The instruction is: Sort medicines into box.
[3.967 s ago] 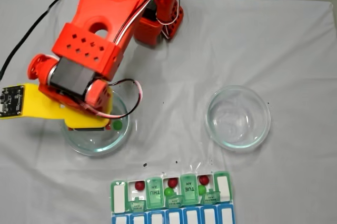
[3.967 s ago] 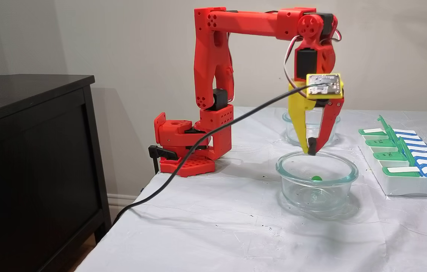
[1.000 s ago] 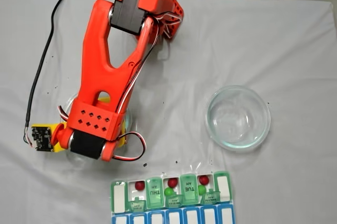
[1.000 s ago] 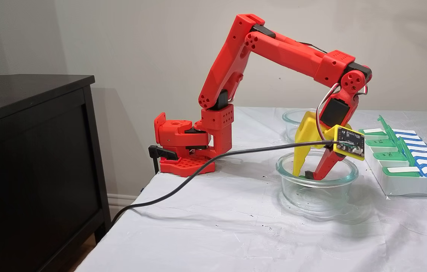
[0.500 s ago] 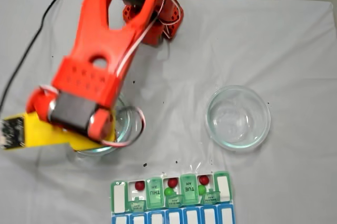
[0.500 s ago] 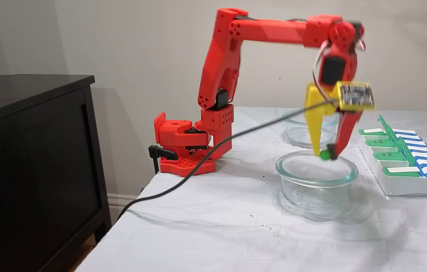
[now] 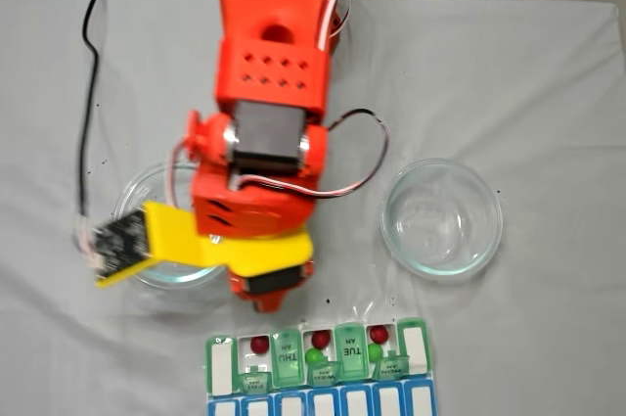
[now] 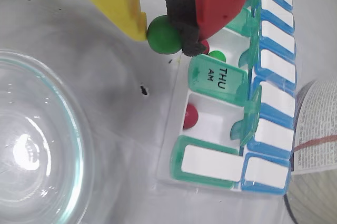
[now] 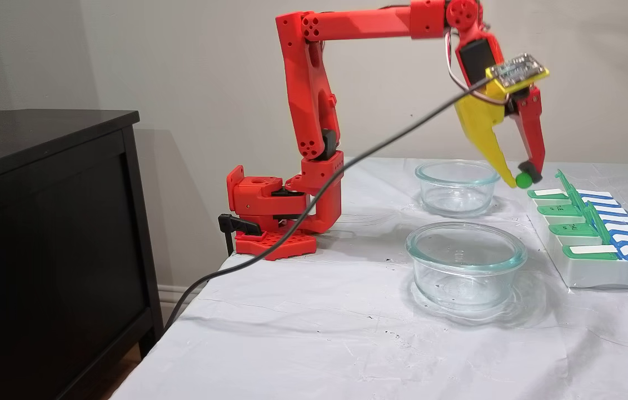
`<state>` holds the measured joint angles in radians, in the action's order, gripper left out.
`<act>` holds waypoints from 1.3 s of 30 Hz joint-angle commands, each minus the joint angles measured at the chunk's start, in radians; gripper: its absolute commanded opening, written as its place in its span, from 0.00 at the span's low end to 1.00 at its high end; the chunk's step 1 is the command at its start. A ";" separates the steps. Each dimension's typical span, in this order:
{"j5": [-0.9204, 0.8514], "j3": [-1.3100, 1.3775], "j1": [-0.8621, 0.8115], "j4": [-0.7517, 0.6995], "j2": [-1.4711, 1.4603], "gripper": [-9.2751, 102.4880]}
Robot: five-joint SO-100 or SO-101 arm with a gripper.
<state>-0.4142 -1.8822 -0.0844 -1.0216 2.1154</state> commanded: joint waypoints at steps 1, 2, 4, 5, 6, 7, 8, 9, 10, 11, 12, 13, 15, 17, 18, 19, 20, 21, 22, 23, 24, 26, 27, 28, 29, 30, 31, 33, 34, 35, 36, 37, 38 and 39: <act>0.006 0.041 0.003 0.094 0.040 0.08; 0.006 0.043 0.002 0.109 0.031 0.08; 0.002 0.025 -0.002 0.155 0.034 0.08; -0.002 0.005 0.000 0.187 0.044 0.08; -0.003 -0.018 0.002 0.219 0.055 0.08; -0.005 -0.031 0.002 0.244 0.058 0.08; -0.011 -0.034 0.003 0.253 0.052 0.08; -0.012 -0.026 0.003 0.255 0.041 0.08; -0.015 -0.014 0.002 0.252 0.021 0.08; -0.021 0.002 0.002 0.249 -0.003 0.08; -0.026 0.011 0.002 0.249 -0.018 0.08; -0.026 0.018 0.002 0.252 -0.037 0.08; -0.021 0.028 0.005 0.264 -0.066 0.08; -0.020 0.032 0.008 0.272 -0.087 0.08; -0.023 0.032 0.008 0.272 -0.094 0.08; -0.025 0.032 0.008 0.273 -0.098 0.08; -0.021 0.032 0.008 0.281 -0.104 0.08; -0.021 0.032 0.006 0.291 -0.109 0.08; -0.023 0.034 0.005 0.302 -0.114 0.08; -0.023 0.037 0.002 0.316 -0.120 0.08; -0.023 0.046 -0.002 0.325 -0.132 0.08; -0.023 0.072 -0.006 0.328 -0.161 0.08; -0.023 0.081 -0.008 0.333 -0.173 0.08; -0.023 0.092 -0.009 0.339 -0.187 0.08; -0.021 0.103 -0.009 0.344 -0.202 0.08; -0.021 0.114 -0.011 0.351 -0.218 0.08; -0.020 0.123 -0.011 0.356 -0.230 0.08; -0.014 0.137 -0.011 0.368 -0.250 0.08; -0.012 0.146 -0.011 0.371 -0.258 0.08; -0.009 0.149 -0.011 0.374 -0.262 0.08; -0.009 0.149 -0.011 0.380 -0.262 0.08; -0.009 0.140 -0.011 0.387 -0.259 0.08; -0.008 0.129 -0.009 0.397 -0.250 0.08; -0.006 0.118 -0.009 0.407 -0.242 0.08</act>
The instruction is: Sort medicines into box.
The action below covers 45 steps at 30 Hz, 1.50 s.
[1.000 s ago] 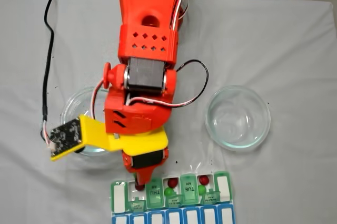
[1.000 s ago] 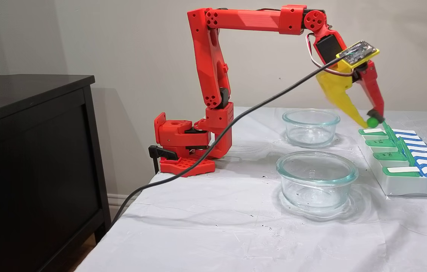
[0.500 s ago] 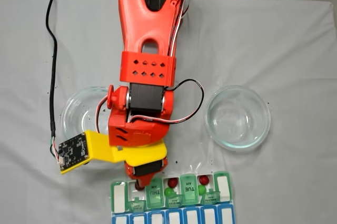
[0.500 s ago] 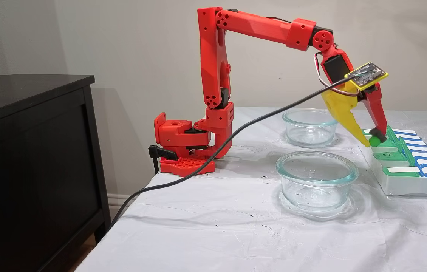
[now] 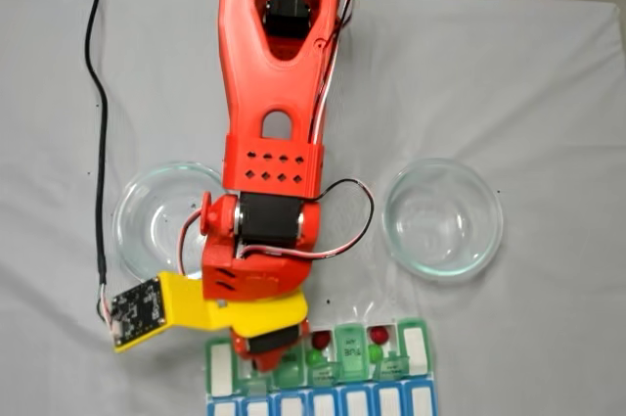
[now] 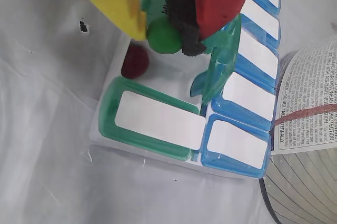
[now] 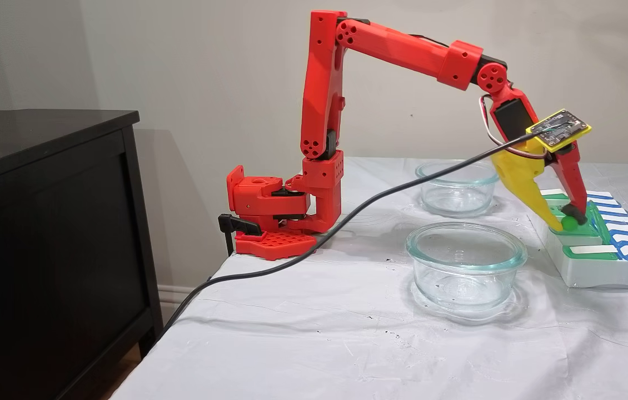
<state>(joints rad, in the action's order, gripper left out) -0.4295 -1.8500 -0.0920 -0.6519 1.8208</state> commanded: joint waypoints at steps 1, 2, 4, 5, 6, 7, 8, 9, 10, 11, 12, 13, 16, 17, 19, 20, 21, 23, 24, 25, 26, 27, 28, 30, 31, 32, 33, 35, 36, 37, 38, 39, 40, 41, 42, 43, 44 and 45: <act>0.009 0.081 0.000 0.041 0.055 0.08; 0.009 0.080 0.000 0.046 0.055 0.08; 0.009 0.074 0.000 0.064 0.055 0.08; 0.008 0.069 0.000 0.078 0.055 0.08; 0.005 0.064 0.000 0.091 0.054 0.08; 0.002 0.060 0.000 0.101 0.052 0.08; -0.003 0.055 0.000 0.107 0.051 0.08; -0.009 0.052 0.000 0.110 0.049 0.08; -0.015 0.049 0.000 0.117 0.048 0.08; -0.021 0.044 0.000 0.120 0.046 0.10; -0.029 0.041 0.002 0.123 0.046 0.14; -0.037 0.040 0.002 0.123 0.043 0.16; -0.043 0.038 0.003 0.124 0.038 0.21; -0.046 0.037 0.003 0.124 0.038 0.21; -0.049 0.035 0.006 0.124 0.038 0.22; -0.052 0.032 0.008 0.124 0.037 0.22; -0.054 0.029 0.008 0.124 0.038 0.22; -0.055 0.028 0.009 0.123 0.041 0.22; -0.055 0.028 0.011 0.120 0.044 0.23; -0.057 0.028 0.011 0.115 0.049 0.23; -0.058 0.028 0.012 0.109 0.057 0.23; -0.057 0.028 0.012 0.101 0.067 0.22; -0.057 0.026 0.014 0.092 0.081 0.21; -0.043 0.026 0.018 0.074 0.112 0.19; -0.025 0.028 0.021 0.069 0.138 0.16; -0.014 0.031 0.021 0.067 0.150 0.14; 0.000 0.031 0.021 0.067 0.172 0.11; 0.023 0.023 0.021 0.057 0.232 0.08; 0.028 0.015 0.025 0.049 0.261 0.08; 0.028 0.002 0.032 0.040 0.293 0.08; 0.026 -0.018 0.044 0.029 0.331 0.08; 0.026 -0.034 0.057 0.026 0.360 0.08; 0.026 -0.058 0.072 0.028 0.400 0.08; 0.031 -0.081 0.087 0.032 0.439 0.08; 0.037 -0.104 0.106 0.043 0.477 0.08; 0.048 -0.129 0.126 0.061 0.511 0.08; 0.067 -0.149 0.149 0.086 0.532 0.08; 0.092 -0.160 0.170 0.107 0.535 0.08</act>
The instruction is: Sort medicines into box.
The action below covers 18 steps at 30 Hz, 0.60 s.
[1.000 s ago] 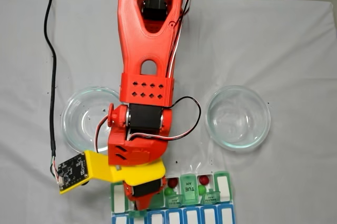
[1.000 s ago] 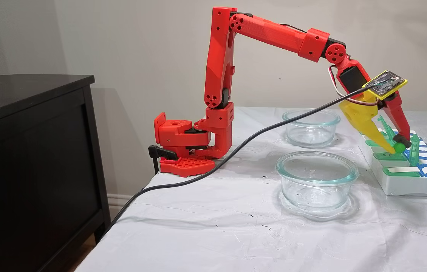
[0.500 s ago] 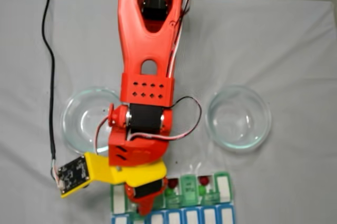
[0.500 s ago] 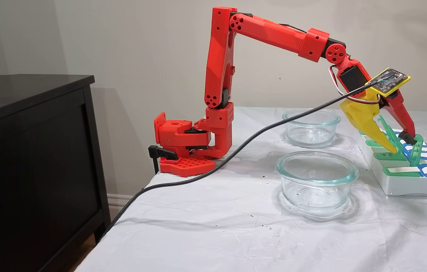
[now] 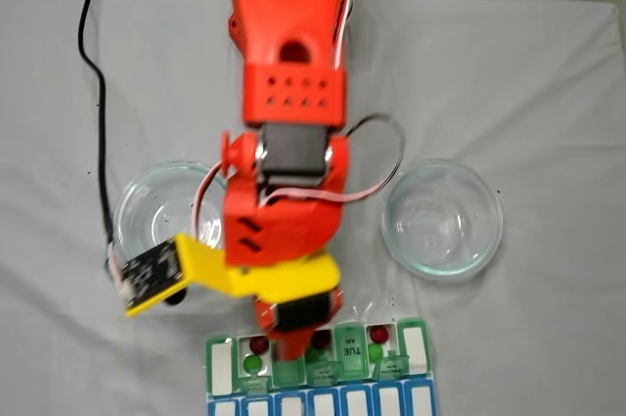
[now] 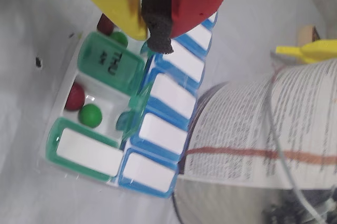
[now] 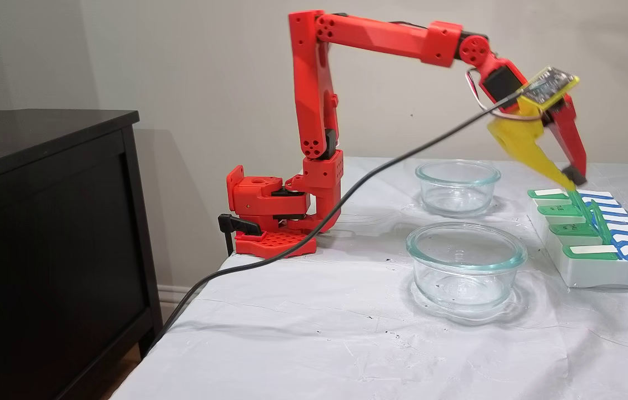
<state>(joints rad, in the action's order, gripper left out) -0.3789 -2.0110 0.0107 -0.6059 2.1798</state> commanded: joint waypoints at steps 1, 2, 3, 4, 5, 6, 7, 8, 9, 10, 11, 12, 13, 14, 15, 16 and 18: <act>0.055 -0.006 0.091 0.101 0.161 0.08; 0.058 -0.008 0.112 0.140 0.129 0.08; 0.058 -0.011 0.130 0.183 0.095 0.08; 0.058 -0.028 0.146 0.245 0.066 0.08; 0.057 -0.064 0.164 0.333 0.049 0.08; 0.052 -0.104 0.176 0.422 0.038 0.08; 0.046 -0.135 0.190 0.502 0.025 0.08; 0.046 -0.160 0.202 0.568 0.014 0.08; 0.046 -0.169 0.213 0.603 0.000 0.08; 0.048 -0.167 0.224 0.607 -0.015 0.08; 0.051 -0.156 0.233 0.600 -0.031 0.08; 0.057 -0.146 0.239 0.589 -0.048 0.08; 0.064 -0.137 0.244 0.586 -0.066 0.08; 0.066 -0.133 0.244 0.594 -0.083 0.08; 0.066 -0.130 0.245 0.607 -0.101 0.08; 0.066 -0.126 0.245 0.621 -0.121 0.08; 0.064 -0.107 0.245 0.634 -0.164 0.08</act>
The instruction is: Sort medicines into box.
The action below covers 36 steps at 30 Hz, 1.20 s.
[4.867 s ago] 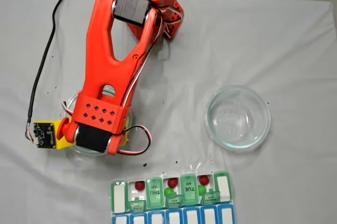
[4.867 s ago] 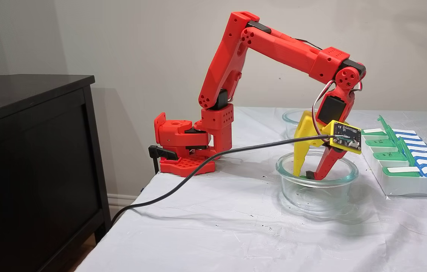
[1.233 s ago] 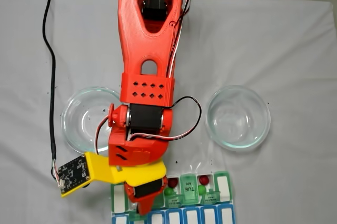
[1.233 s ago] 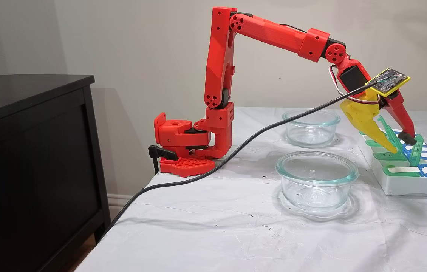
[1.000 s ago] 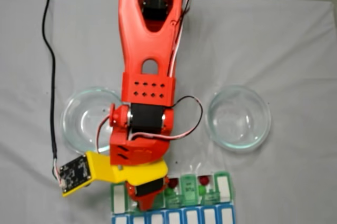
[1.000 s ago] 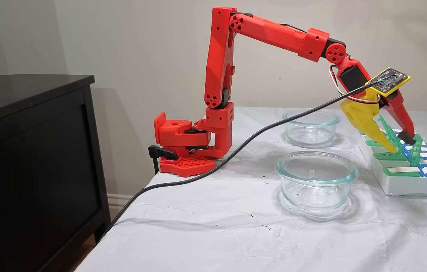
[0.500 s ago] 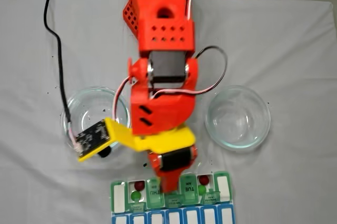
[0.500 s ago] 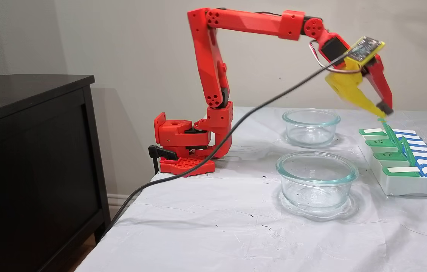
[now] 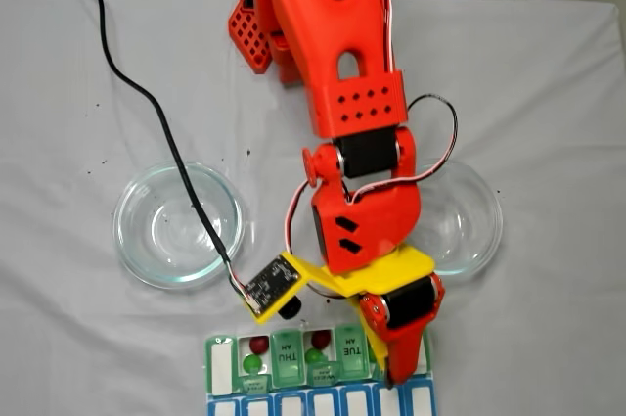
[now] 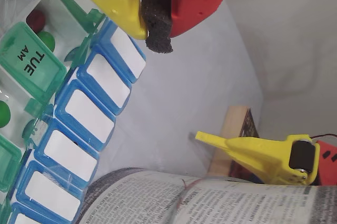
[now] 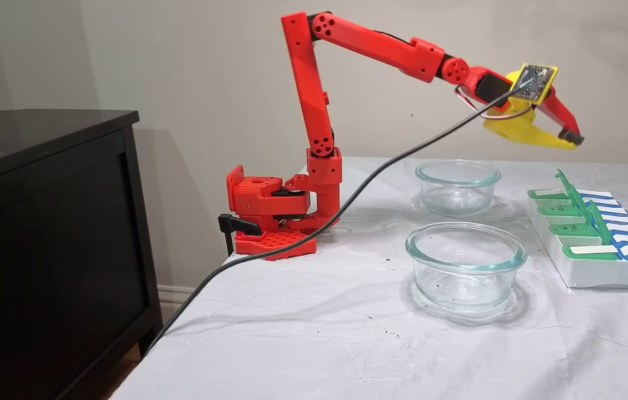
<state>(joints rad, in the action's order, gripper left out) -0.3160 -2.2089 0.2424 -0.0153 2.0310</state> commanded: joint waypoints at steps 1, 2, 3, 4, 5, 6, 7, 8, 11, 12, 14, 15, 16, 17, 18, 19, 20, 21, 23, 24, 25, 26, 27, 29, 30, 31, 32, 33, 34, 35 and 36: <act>0.002 0.100 0.015 0.046 -0.035 0.08; 0.002 0.106 0.017 0.051 -0.052 0.08; 0.000 0.109 0.018 0.063 -0.071 0.08; -0.002 0.109 0.020 0.069 -0.078 0.08; -0.005 0.109 0.023 0.077 -0.091 0.08; -0.008 0.110 0.025 0.083 -0.101 0.08; -0.009 0.112 0.025 0.083 -0.107 0.08; -0.012 0.115 0.025 0.077 -0.112 0.08; -0.014 0.144 0.025 -0.023 -0.117 0.08; -0.009 0.160 0.025 -0.075 -0.117 0.08; -0.008 0.189 0.028 -0.170 -0.114 0.08; -0.006 0.193 0.031 -0.195 -0.109 0.08; -0.009 0.193 0.034 -0.207 -0.104 0.08; -0.017 0.189 0.038 -0.213 -0.103 0.08; -0.021 0.184 0.043 -0.221 -0.103 0.08; -0.028 0.184 0.048 -0.236 -0.104 0.08; -0.038 0.186 0.055 -0.261 -0.109 0.08; -0.051 0.186 0.064 -0.281 -0.115 0.08; -0.081 0.172 0.080 -0.285 -0.123 0.08; -0.098 0.160 0.086 -0.272 -0.124 0.08; -0.121 0.144 0.091 -0.258 -0.127 0.08; -0.140 0.135 0.094 -0.252 -0.132 0.08; -0.149 0.132 0.097 -0.250 -0.141 0.08; -0.155 0.132 0.095 -0.258 -0.163 0.08; -0.150 0.133 0.087 -0.253 -0.175 0.08; -0.150 0.135 0.083 -0.253 -0.181 0.08; -0.146 0.141 0.075 -0.253 -0.190 0.08; -0.143 0.149 0.066 -0.253 -0.201 0.08; -0.140 0.158 0.055 -0.253 -0.212 0.08; -0.137 0.167 0.048 -0.256 -0.222 0.08; -0.141 0.173 0.043 -0.259 -0.232 0.08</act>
<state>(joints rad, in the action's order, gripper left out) -0.4541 -2.0954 0.2991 -0.2654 1.8116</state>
